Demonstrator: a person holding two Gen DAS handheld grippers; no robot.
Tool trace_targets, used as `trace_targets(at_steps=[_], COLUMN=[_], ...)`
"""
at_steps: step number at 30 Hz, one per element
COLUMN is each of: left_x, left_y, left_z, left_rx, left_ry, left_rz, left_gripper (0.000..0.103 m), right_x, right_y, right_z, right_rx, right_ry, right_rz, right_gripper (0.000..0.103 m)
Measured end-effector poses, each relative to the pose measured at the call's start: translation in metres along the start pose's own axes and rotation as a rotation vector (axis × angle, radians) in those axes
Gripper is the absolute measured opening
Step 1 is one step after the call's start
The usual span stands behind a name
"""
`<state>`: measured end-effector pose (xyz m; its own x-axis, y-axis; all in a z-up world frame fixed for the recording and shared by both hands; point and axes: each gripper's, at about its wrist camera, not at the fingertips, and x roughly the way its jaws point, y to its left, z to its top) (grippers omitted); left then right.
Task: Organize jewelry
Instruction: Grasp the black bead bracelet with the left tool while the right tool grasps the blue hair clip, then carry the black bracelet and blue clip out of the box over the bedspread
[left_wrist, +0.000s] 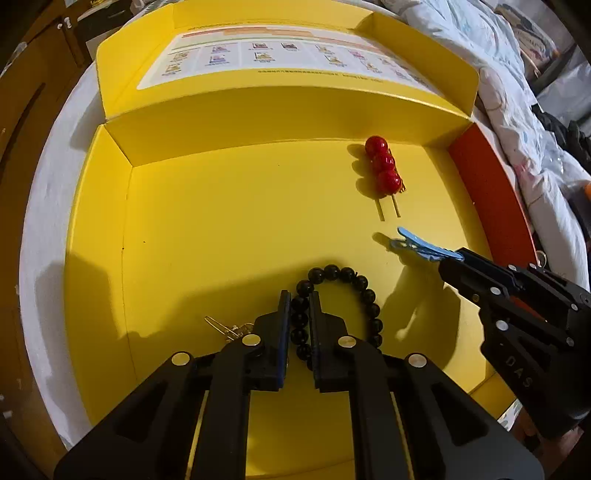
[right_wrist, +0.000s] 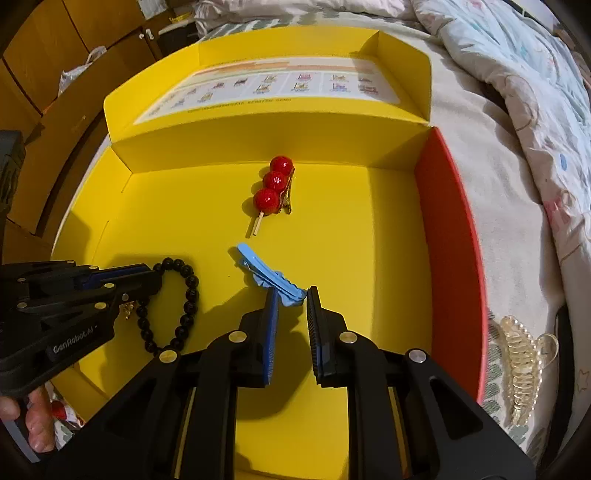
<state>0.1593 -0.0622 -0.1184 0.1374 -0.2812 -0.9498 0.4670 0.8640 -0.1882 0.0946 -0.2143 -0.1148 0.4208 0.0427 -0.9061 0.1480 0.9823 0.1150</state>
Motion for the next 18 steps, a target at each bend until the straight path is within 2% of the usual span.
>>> trace_targets(at_steps=[18], left_x=[-0.066], left_y=[-0.012], left_z=[0.0], left_rx=[0.002], left_ry=[-0.147], left_rz=[-0.086], left_gripper=[0.01], right_x=[-0.034], right_y=[-0.015], right_z=[0.003], right_rx=[0.054], right_ry=[-0.063], right_rz=[0.067], right_gripper=[0.016])
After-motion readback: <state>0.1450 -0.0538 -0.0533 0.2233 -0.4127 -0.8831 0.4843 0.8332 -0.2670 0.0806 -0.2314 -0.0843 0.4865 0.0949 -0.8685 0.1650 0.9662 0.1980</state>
